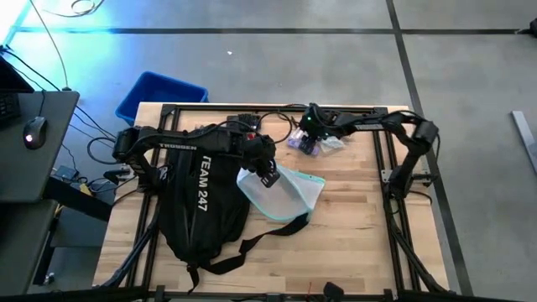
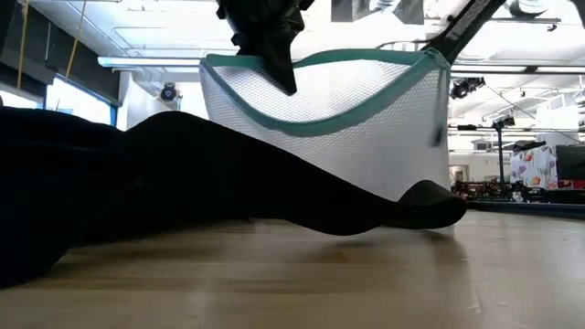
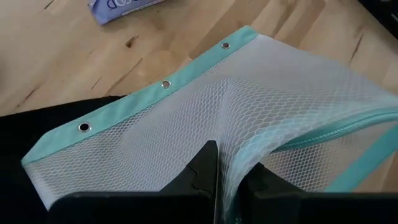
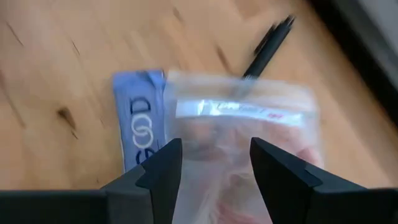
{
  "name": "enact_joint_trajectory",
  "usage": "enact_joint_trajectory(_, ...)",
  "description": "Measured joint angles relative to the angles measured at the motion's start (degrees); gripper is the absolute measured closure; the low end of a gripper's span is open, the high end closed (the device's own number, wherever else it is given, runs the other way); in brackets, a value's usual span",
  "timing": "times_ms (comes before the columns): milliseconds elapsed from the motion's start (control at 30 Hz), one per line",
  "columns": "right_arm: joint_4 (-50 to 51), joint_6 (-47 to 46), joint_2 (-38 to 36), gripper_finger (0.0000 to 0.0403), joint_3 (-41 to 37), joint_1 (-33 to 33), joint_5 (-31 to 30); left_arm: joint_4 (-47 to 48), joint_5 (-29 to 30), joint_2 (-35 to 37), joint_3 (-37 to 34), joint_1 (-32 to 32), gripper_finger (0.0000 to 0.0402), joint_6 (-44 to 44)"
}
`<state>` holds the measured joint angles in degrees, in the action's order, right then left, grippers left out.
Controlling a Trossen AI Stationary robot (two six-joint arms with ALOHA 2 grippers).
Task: Unpack backpack
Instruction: Put the pink earphones into the transparent zip bag
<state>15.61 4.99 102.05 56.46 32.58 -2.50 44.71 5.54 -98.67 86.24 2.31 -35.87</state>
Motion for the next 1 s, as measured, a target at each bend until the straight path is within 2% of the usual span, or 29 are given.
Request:
enact_joint_trajectory(67, 0.47, -0.01, 0.95, 0.0239, 0.16, 0.02, 0.06, 0.0, -0.09, 0.0, 0.0, 0.21, 0.0401, 0.14)
enact_joint_trajectory(133, 0.56, -0.47, 1.03, 0.0268, 0.14, -0.08, -0.48, 0.0, -0.18, 0.0, 0.0, 0.31, 0.0401, 0.14)
enact_joint_trajectory(267, 2.48, -1.47, -0.88, 0.0374, 0.01, -0.09, -0.38, 0.0, -0.06, 0.0, 0.0, 0.33, 0.0401, 0.11)
enact_joint_trajectory(300, 2.95, -1.43, -1.91, 0.0387, 0.01, -0.09, -0.34, 0.02, 0.12, 0.0, 0.0, 0.33, 0.0401, -0.02)
enact_joint_trajectory(500, 9.56, -3.52, -14.67, 0.0401, 0.01, -1.76, -0.3, 0.0, 3.5, 0.0, 0.0, 0.31, 0.0401, -3.5)
enact_joint_trajectory(700, 20.85, -5.52, -30.9, 0.0403, 0.01, -7.12, 5.05, -2.41, 6.99, -0.87, 0.0, 0.31, 0.0401, -5.02)
enact_joint_trajectory(867, 23.35, -10.92, -42.19, 0.0403, 0.01, -15.1, 12.15, -8.41, 6.37, -5.72, -0.01, 0.67, 0.0401, -4.54)
enact_joint_trajectory(1000, 23.18, -18.75, -46.99, 0.0403, 0.01, -22.95, 17.13, -17.24, 2.11, -10.04, -0.04, 2.06, 0.0401, -4.58)
